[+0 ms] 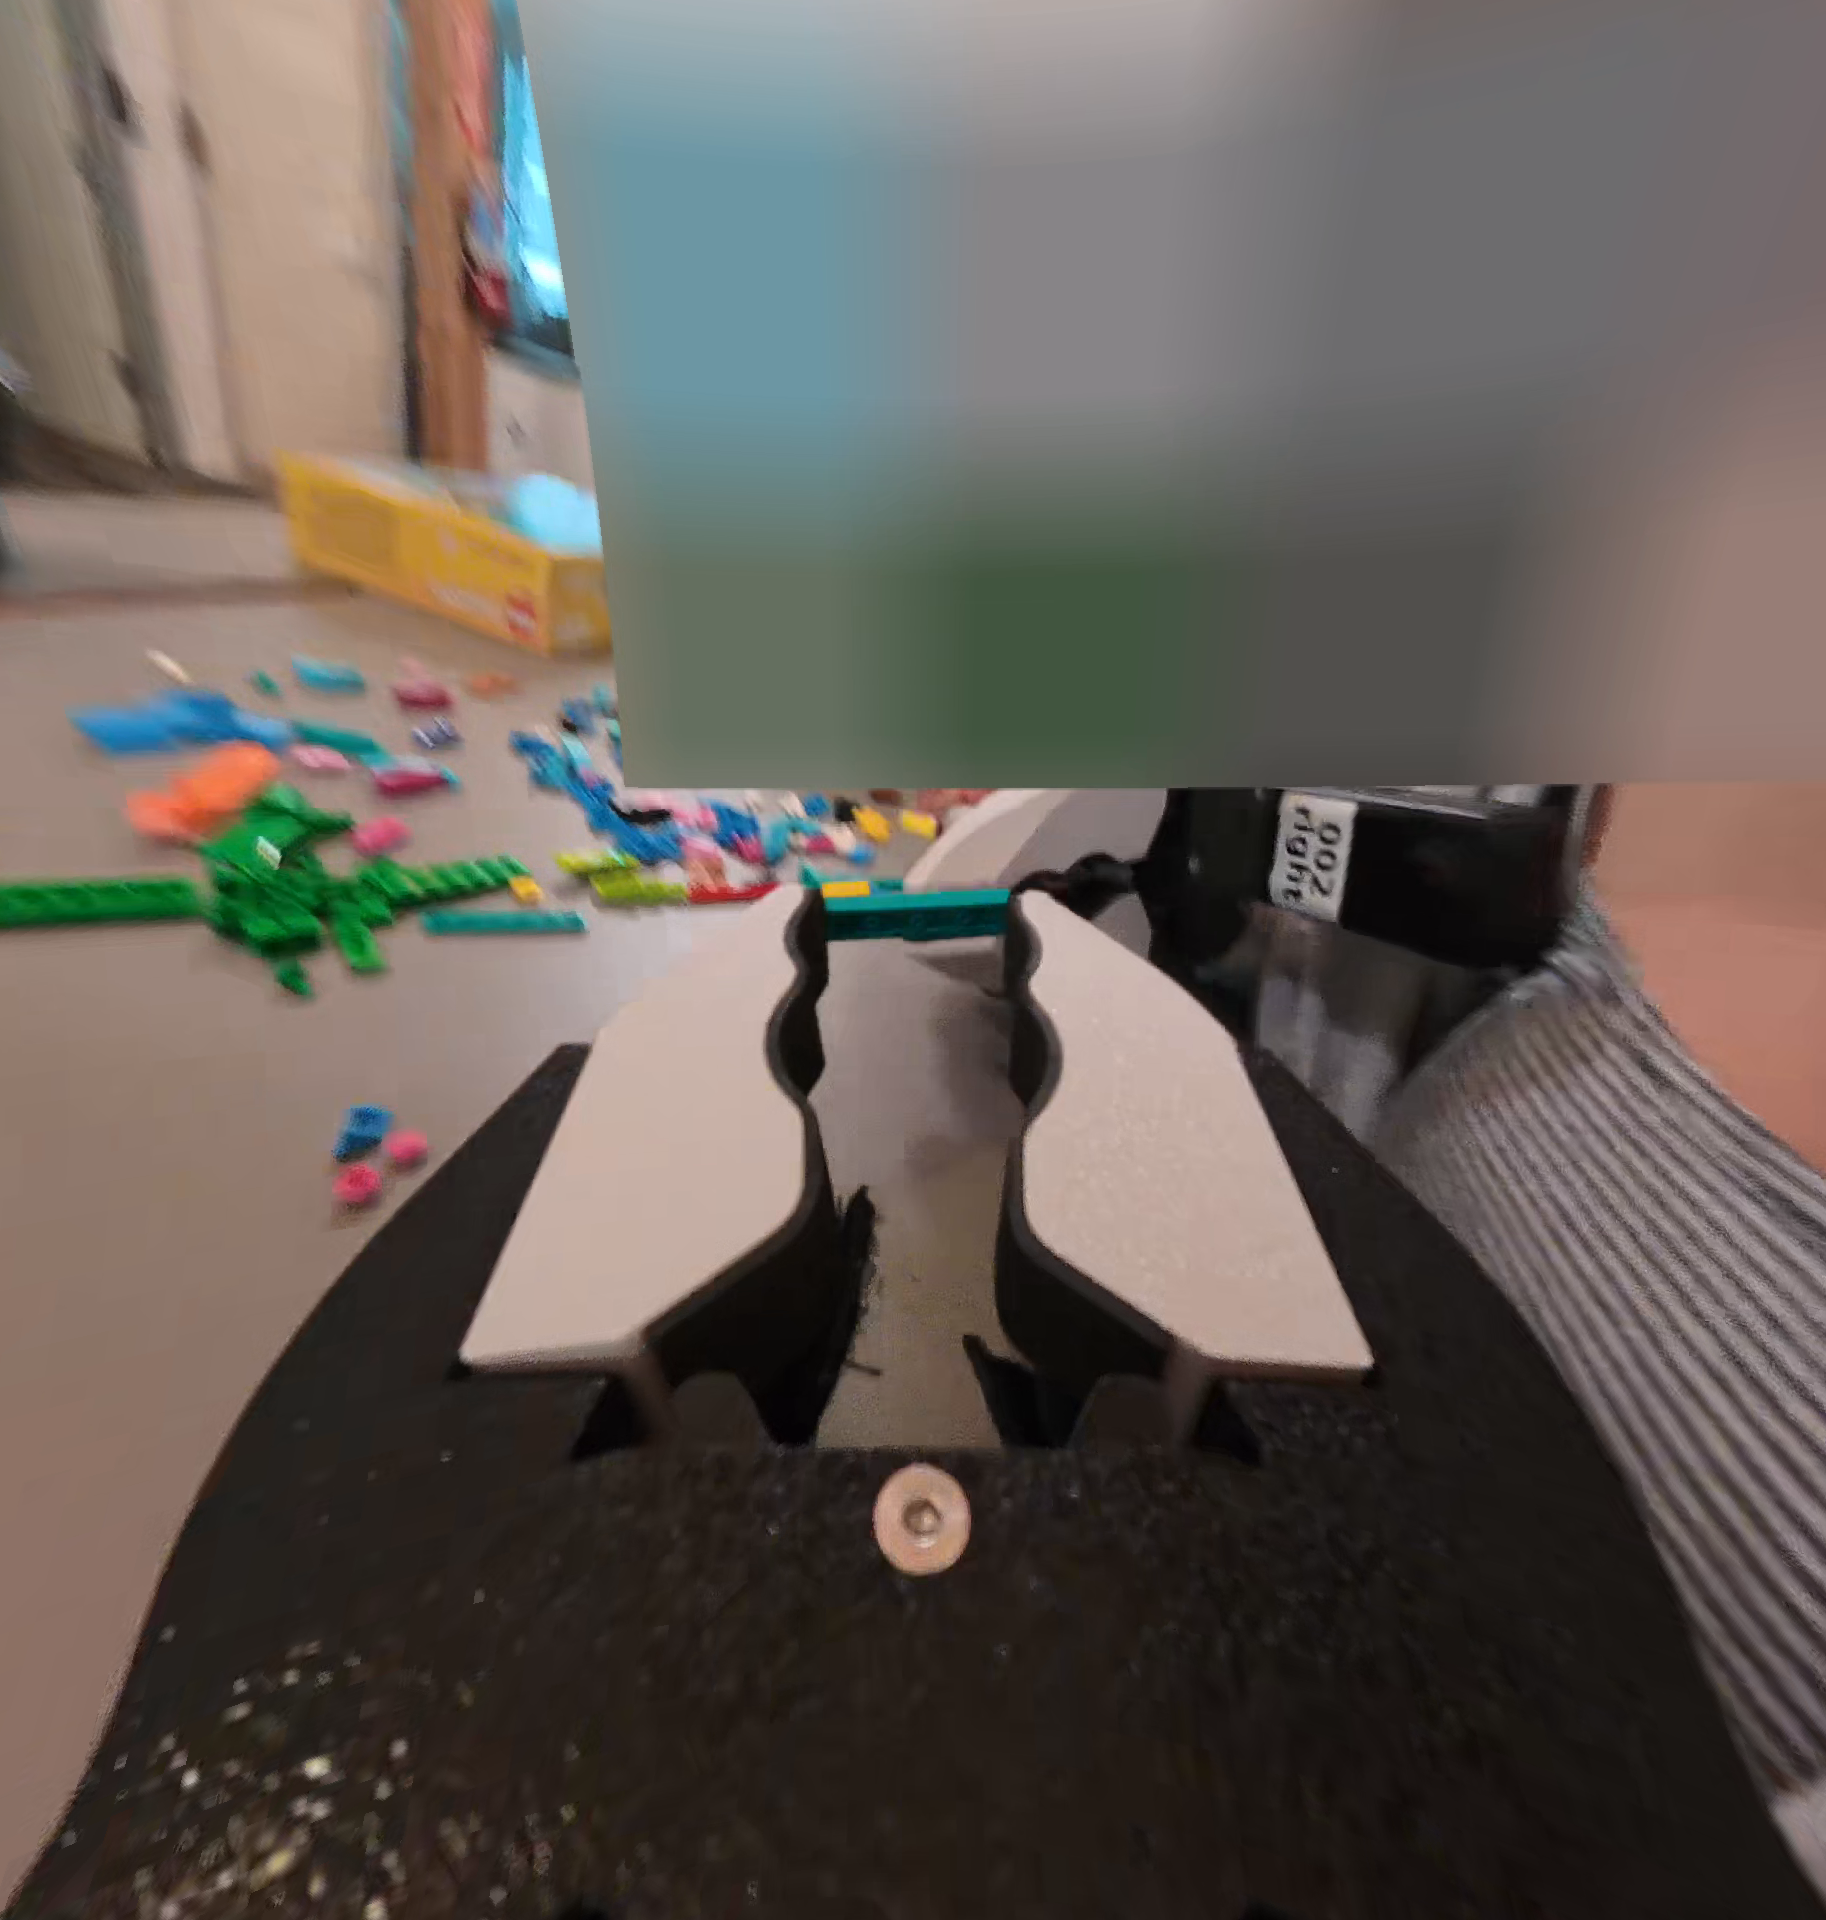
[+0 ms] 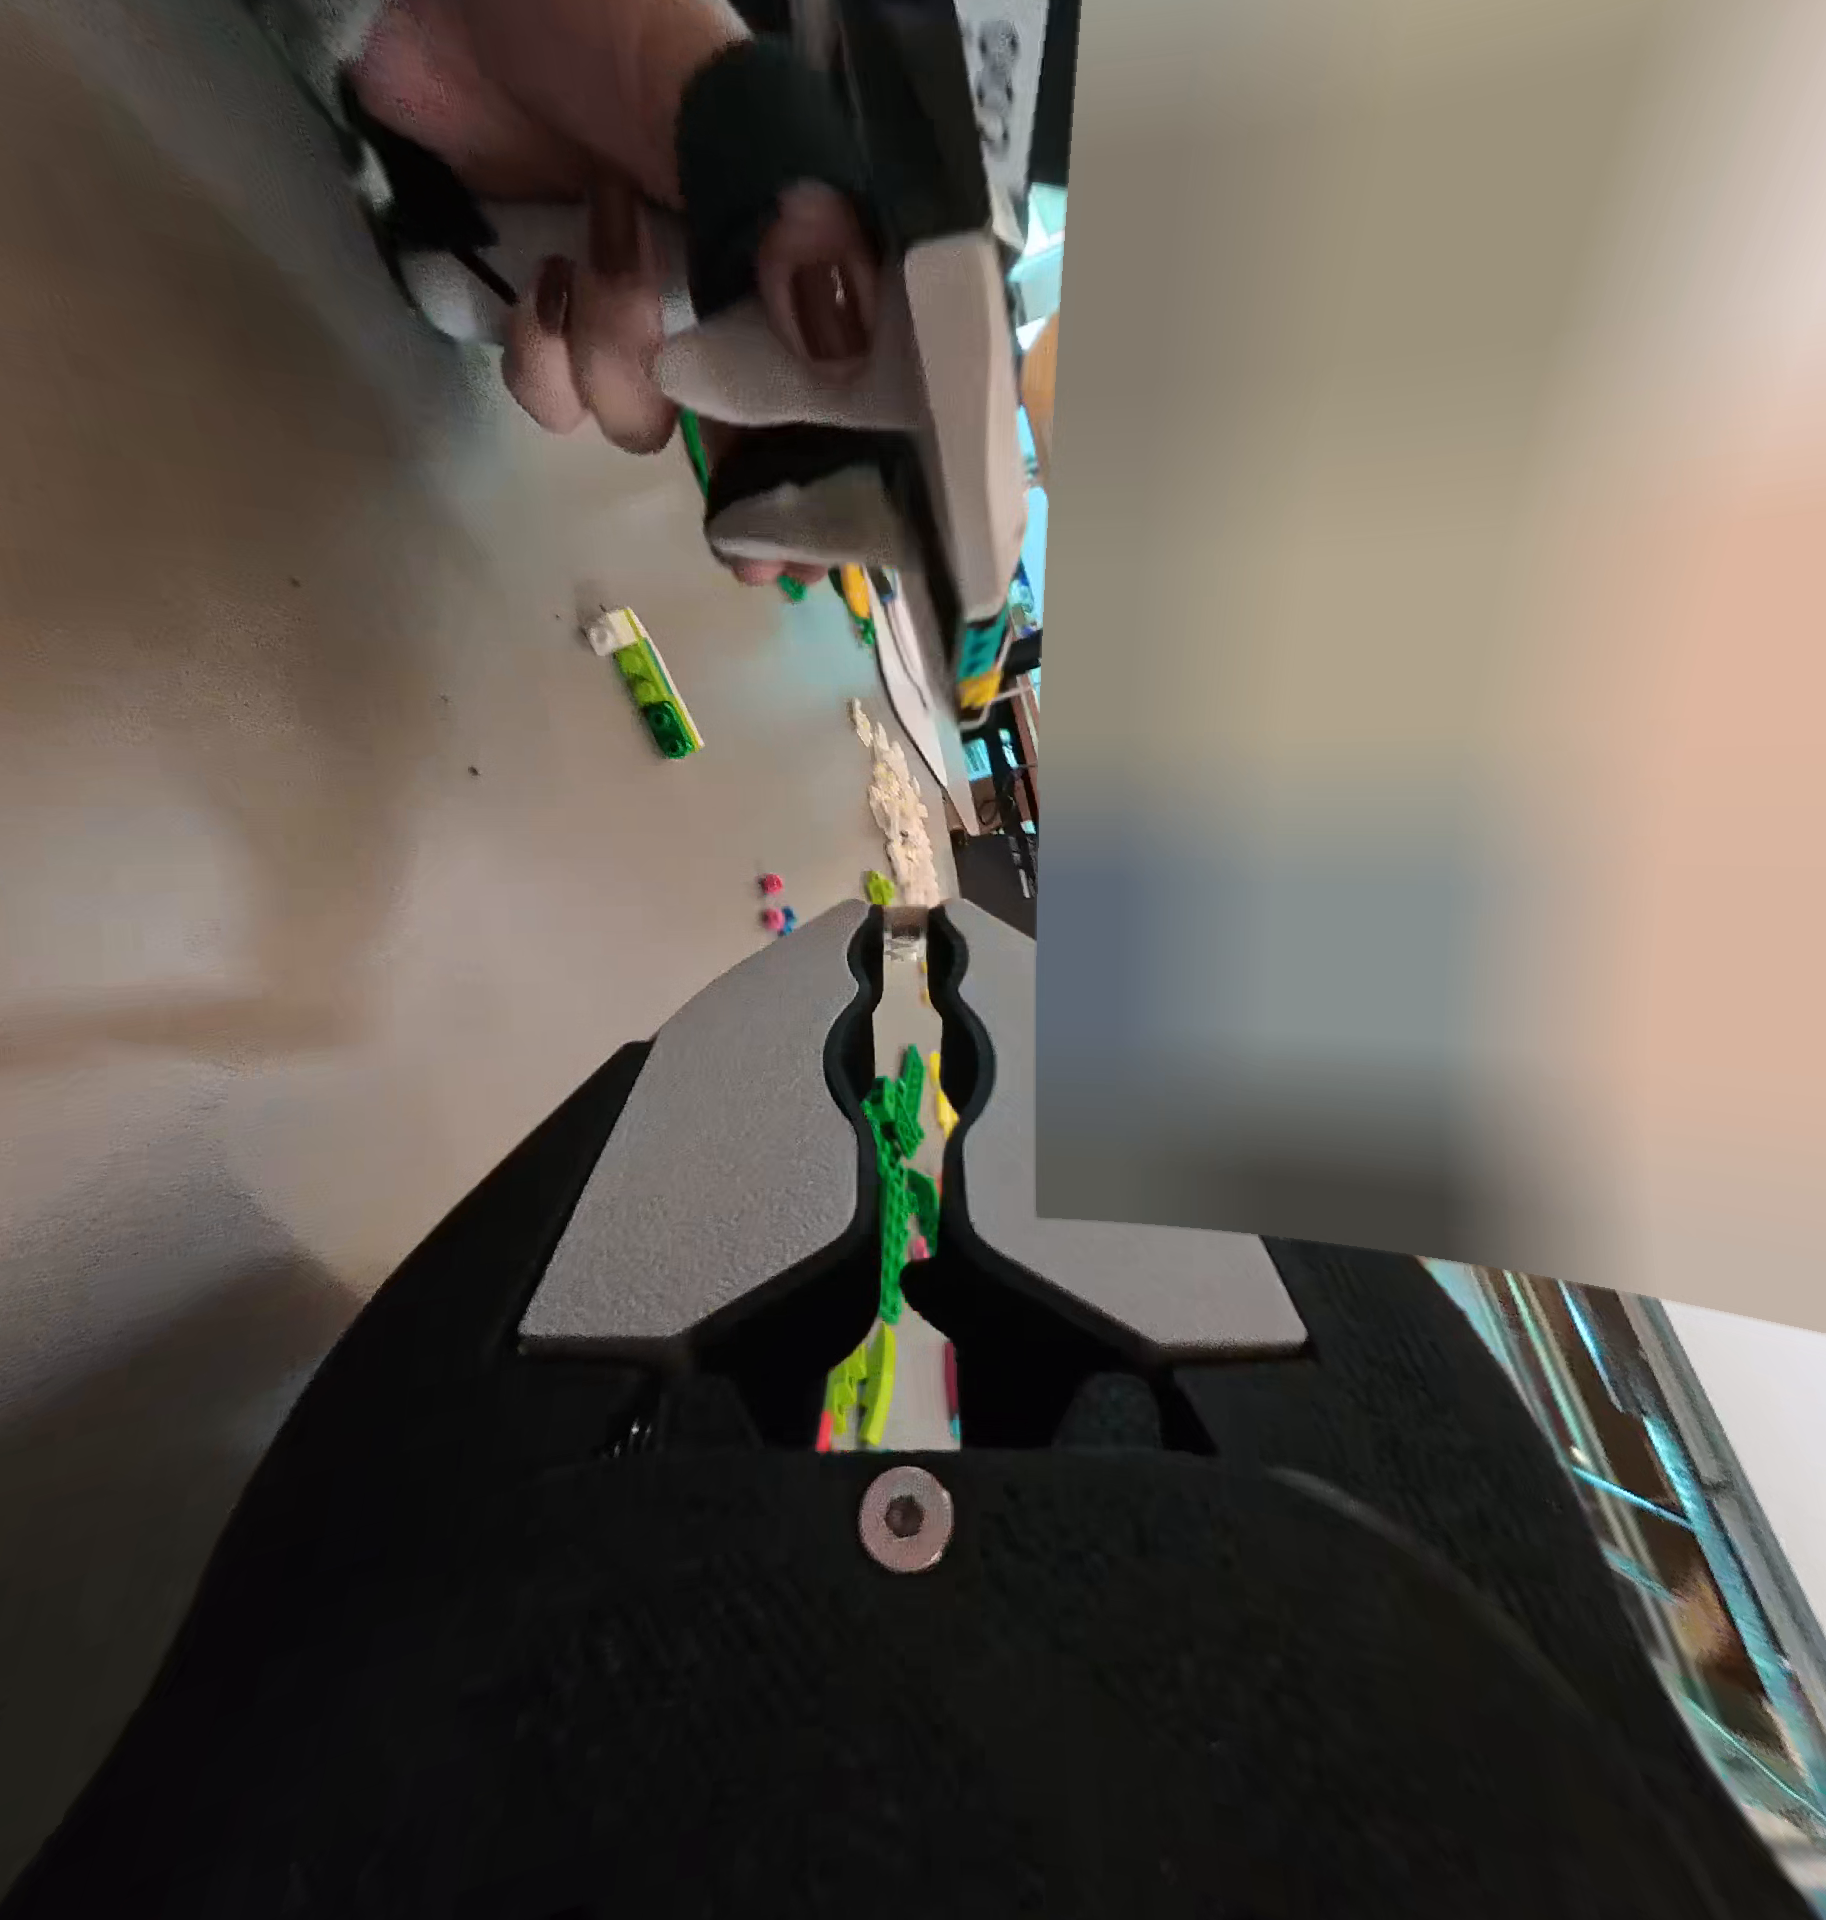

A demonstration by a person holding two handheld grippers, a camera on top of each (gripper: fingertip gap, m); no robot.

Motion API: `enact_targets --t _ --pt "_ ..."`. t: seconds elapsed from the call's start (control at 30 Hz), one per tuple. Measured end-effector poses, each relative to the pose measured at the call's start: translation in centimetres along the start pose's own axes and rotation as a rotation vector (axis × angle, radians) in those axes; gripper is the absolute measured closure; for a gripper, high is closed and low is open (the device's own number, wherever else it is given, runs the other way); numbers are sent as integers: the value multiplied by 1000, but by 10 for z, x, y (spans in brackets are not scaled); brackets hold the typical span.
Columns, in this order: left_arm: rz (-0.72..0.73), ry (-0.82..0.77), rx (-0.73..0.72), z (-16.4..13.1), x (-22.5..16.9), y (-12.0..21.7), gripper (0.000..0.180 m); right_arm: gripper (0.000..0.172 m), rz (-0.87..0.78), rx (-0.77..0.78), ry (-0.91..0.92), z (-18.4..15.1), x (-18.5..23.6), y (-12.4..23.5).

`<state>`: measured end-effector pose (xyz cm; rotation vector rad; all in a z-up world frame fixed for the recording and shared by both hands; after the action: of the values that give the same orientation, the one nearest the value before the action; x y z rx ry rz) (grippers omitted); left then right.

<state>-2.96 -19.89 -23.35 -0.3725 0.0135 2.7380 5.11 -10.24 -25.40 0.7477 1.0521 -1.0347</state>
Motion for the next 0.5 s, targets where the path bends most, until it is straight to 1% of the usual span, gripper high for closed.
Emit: enact_targets --t 0.07,0.13,0.2,0.27,0.33,0.4,0.5 --pt "76 -128 -66 6 0 3 148 165 -22 36 21 -6 -3 -4" --pt "147 -251 -95 12 0 7 148 165 -36 78 10 -13 -9 -11" --pt "208 -334 -119 15 0 10 148 166 -22 113 -65 -19 -19 -22" --pt "269 -366 -139 17 2 15 148 166 35 107 -172 -21 -33 -44" --pt "327 -393 -171 21 5 22 148 165 128 112 -281 -24 -49 -81" --pt "376 -397 -211 25 7 30 148 165 245 126 -388 -32 -60 -127" --pt "440 -407 -252 30 11 42 148 165 375 187 -572 -56 -73 -201"
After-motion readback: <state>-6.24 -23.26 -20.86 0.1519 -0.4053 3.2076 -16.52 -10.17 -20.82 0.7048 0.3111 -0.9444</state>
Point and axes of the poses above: each gripper's, where its closed fingertips meet, y back along the fingers, z out of its top, x = y × z across the jaws, the point moved 5 cm from there along y, back along the fingers, and after that the axes turned 2 degrees about -z, right-handed, at the moved point
